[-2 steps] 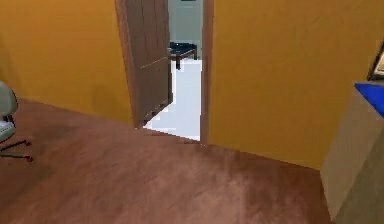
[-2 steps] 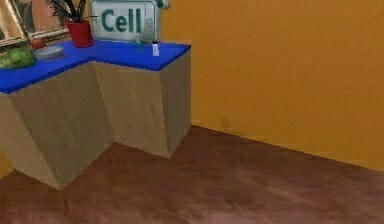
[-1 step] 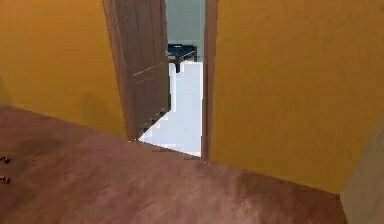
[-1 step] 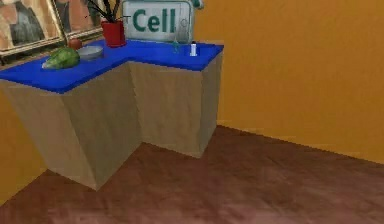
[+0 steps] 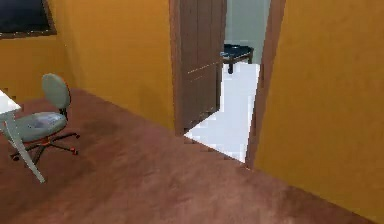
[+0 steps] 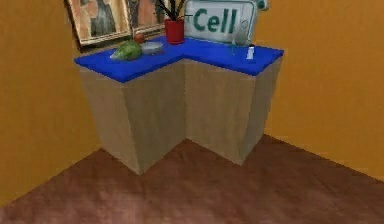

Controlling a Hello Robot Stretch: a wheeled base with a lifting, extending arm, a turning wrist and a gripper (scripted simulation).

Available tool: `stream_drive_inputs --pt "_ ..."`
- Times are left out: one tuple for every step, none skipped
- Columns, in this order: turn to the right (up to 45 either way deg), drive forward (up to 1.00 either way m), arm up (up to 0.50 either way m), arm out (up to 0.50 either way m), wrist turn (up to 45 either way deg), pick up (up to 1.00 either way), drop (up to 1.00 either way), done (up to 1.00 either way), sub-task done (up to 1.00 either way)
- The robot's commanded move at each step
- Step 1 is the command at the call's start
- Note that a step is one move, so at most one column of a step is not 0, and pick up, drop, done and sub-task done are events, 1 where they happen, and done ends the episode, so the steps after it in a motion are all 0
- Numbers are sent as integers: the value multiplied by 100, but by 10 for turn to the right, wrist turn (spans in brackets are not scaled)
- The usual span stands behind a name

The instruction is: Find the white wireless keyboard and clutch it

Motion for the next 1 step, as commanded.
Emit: stream_drive_inputs --pt "0 100 0 0 0 0 0 0 0"
